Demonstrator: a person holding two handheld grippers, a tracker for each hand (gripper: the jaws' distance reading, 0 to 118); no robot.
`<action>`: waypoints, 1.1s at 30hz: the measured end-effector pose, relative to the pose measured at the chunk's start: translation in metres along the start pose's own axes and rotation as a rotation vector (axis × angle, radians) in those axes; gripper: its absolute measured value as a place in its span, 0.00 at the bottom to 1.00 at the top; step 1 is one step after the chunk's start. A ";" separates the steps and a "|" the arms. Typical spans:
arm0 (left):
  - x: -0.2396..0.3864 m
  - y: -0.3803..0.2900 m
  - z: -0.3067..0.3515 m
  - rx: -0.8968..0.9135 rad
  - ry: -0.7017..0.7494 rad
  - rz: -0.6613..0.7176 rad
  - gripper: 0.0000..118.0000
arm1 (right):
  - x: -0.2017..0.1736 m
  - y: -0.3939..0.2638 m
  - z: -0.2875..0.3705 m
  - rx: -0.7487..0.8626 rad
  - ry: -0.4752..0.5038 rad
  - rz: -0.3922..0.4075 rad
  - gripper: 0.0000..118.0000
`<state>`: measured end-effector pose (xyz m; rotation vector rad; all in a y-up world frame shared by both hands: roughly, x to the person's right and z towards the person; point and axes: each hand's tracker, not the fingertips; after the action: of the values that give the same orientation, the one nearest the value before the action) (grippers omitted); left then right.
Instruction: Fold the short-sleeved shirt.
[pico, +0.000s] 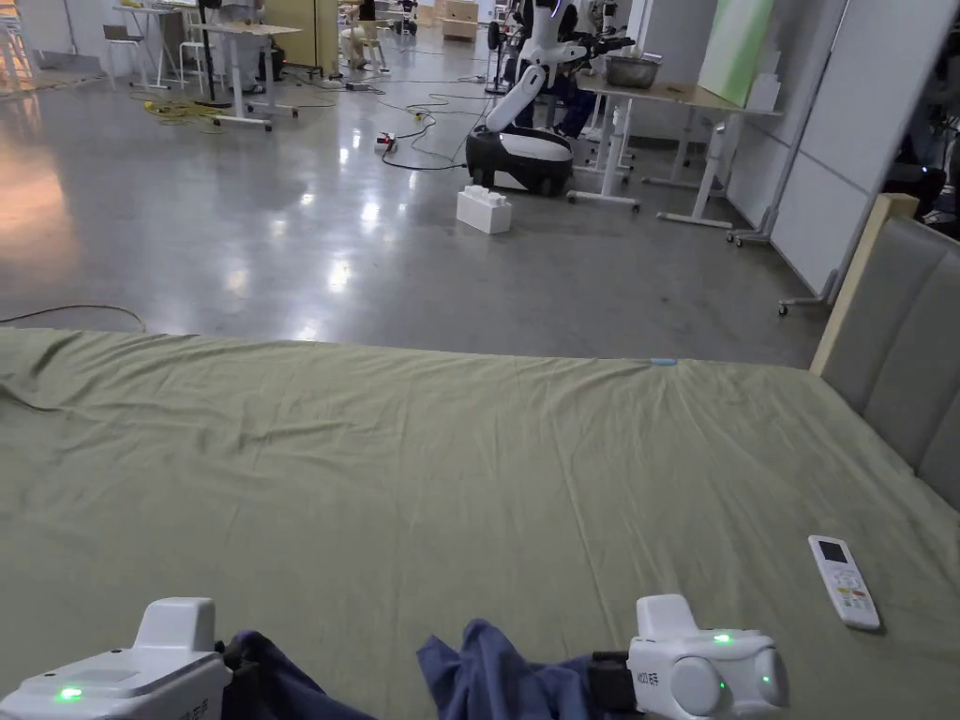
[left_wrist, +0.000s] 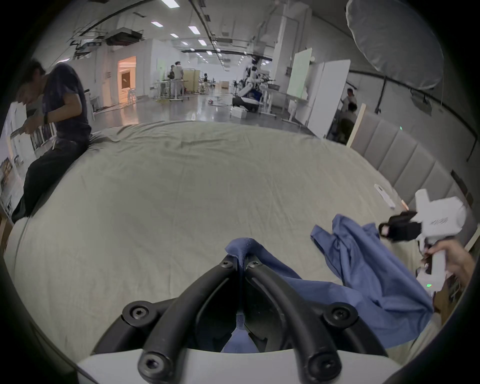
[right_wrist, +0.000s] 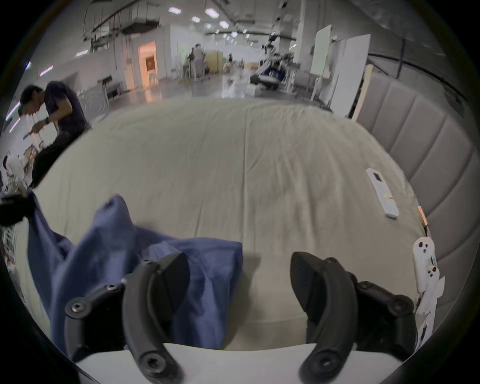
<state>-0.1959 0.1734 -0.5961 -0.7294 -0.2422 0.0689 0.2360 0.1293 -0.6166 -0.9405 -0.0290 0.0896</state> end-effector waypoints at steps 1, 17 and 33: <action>-0.002 0.000 0.003 0.000 0.002 0.001 0.03 | -0.001 0.000 -0.012 -0.038 0.010 -0.009 0.73; 0.001 0.005 0.043 0.073 0.050 -0.021 0.03 | -0.004 -0.007 0.045 0.151 0.012 -0.057 0.02; -0.041 0.095 0.178 0.318 0.126 0.009 0.03 | 0.041 0.044 0.257 0.568 -0.112 -0.097 0.02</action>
<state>-0.2773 0.3543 -0.5397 -0.4167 -0.1033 0.0675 0.2572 0.3663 -0.5013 -0.3654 -0.1448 0.0554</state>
